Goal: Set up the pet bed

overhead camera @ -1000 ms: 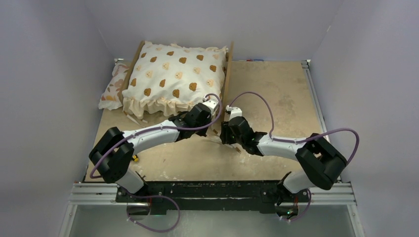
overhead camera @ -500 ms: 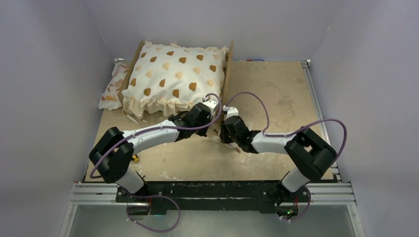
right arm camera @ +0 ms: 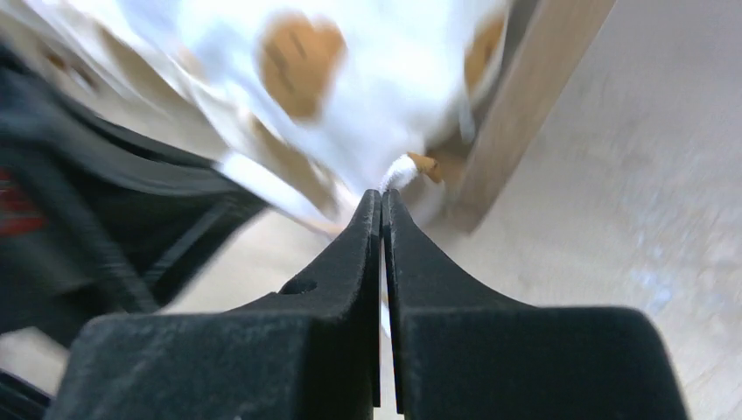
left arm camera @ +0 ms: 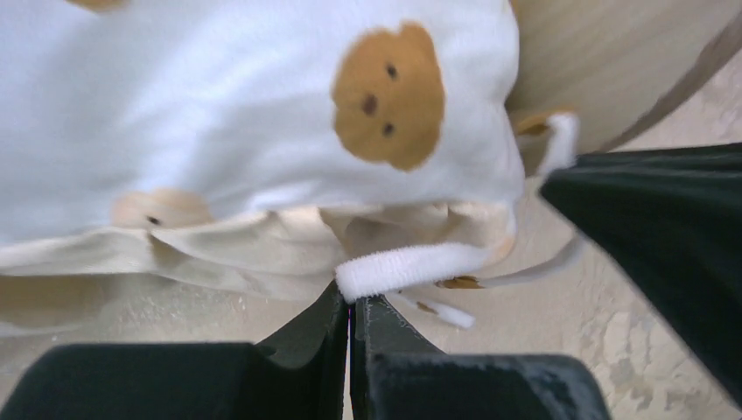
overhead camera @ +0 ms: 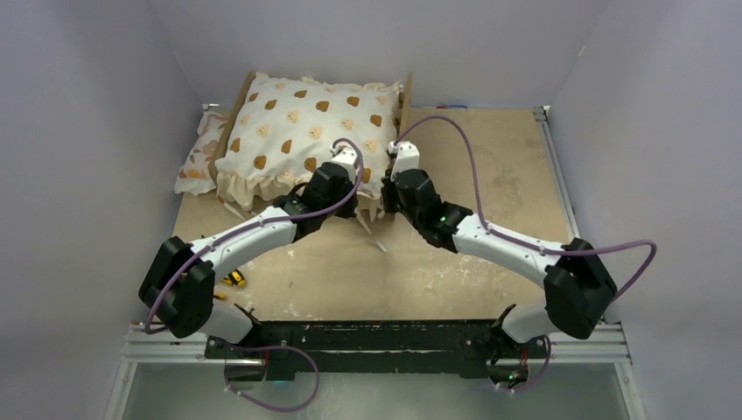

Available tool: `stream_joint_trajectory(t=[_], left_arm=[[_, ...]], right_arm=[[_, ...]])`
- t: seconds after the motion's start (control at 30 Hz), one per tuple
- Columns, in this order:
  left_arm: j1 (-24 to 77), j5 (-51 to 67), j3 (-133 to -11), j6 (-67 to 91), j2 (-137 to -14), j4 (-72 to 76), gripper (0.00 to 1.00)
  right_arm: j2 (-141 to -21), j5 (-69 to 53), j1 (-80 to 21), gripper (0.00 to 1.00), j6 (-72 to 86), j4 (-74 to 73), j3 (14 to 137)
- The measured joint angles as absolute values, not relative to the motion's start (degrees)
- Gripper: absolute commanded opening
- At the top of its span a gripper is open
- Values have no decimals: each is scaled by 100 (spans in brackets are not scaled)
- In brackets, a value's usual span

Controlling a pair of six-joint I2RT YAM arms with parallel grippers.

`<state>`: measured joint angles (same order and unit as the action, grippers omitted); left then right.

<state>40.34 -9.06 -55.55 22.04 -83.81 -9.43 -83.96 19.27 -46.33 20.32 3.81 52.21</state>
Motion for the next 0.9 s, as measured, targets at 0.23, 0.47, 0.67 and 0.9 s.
stream_joint_trajectory(t=[0.23, 0.47, 0.67, 0.9], left_arm=[[3559, -683, -5601, 2480, -8176, -607, 0], [3267, -611, -5756, 2650, -7977, -519, 0], [3076, -611, -6202, 2696, -7981, -528, 0], [2926, -537, -6602, 2733, -8110, -519, 0]], right_arm=[[-8086, 2526, -4639, 0, 1417, 1039, 6204], [-8512, 3044, -4633, 0, 563, 1737, 6375], [-8748, 3140, -4598, 0, -390, 2283, 6318], [-8858, 3022, -4493, 0, -1238, 3079, 6198]])
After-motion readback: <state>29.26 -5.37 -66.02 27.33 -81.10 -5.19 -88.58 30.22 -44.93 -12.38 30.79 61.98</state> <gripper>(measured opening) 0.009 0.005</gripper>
